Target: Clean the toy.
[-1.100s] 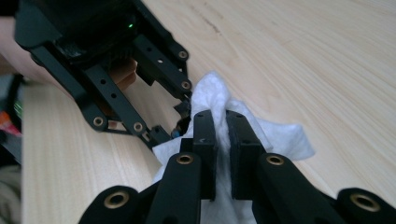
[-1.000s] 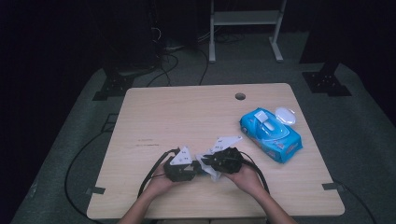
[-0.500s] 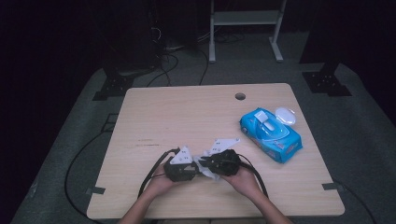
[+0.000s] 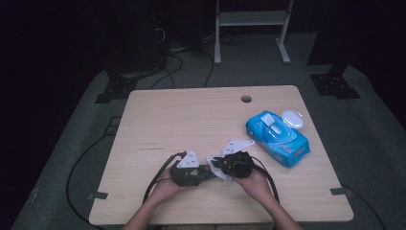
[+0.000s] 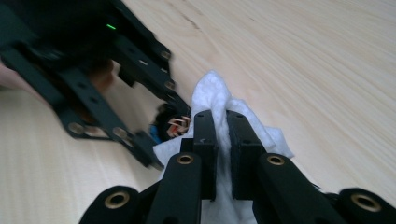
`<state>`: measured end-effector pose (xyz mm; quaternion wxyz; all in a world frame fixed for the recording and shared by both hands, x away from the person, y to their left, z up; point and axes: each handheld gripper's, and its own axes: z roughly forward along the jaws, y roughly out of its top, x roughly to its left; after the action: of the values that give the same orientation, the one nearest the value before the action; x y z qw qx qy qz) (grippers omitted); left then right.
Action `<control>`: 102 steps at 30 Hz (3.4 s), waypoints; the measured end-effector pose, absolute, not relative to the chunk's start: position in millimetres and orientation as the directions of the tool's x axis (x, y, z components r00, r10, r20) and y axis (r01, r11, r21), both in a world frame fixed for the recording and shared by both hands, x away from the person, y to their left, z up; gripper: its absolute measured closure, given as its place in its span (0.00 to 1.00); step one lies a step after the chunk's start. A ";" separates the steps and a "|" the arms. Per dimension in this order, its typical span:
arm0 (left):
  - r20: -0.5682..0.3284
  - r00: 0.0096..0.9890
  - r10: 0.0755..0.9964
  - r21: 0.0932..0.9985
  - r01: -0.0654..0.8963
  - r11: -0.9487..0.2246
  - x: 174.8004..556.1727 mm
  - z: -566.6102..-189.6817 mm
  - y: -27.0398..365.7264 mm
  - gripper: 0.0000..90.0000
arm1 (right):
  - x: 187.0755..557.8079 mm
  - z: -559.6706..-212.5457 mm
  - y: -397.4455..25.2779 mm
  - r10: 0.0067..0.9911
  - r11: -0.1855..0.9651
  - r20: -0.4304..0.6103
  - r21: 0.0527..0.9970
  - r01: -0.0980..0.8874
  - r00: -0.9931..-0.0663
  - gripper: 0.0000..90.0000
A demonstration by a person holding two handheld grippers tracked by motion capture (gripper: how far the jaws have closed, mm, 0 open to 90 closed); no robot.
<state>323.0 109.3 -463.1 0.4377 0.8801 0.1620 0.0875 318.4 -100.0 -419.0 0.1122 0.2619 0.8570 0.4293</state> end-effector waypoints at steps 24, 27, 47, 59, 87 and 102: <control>0.006 0.936 0.352 0.799 0.207 -0.564 323.1 -463.3 112.1 0.75 | 318.7 -418.4 -93.5 0.531 0.499 0.033 0.796 0.343 -0.847 0.92; 0.005 0.936 0.352 0.802 0.207 -0.561 323.8 -463.4 111.9 0.75 | 326.2 -419.3 -109.6 0.581 0.458 0.062 0.800 0.389 -0.812 0.92; 0.011 0.936 0.352 0.801 0.203 -0.563 323.9 -463.6 113.2 0.75 | 329.1 -420.2 -130.1 0.619 0.446 0.050 0.799 0.403 -0.784 0.91; 0.026 0.936 0.352 0.795 0.195 -0.575 323.9 -463.0 115.5 0.77 | 336.9 -419.8 -145.6 0.654 0.463 -0.008 0.795 0.392 -0.757 0.91; 0.023 0.934 0.358 0.796 0.199 -0.571 324.9 -463.6 114.9 0.77 | 335.9 -418.7 -145.2 0.637 0.467 -0.003 0.797 0.383 -0.771 0.91; 0.011 0.933 0.359 0.798 0.208 -0.565 325.6 -463.9 115.6 0.77 | 344.3 -420.9 -170.2 0.701 0.391 0.064 0.798 0.458 -0.710 0.91</control>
<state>325.6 115.6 -463.9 0.4377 0.8804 0.1609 0.0861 344.3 -170.2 -420.9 0.1429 0.3527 0.8217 0.4242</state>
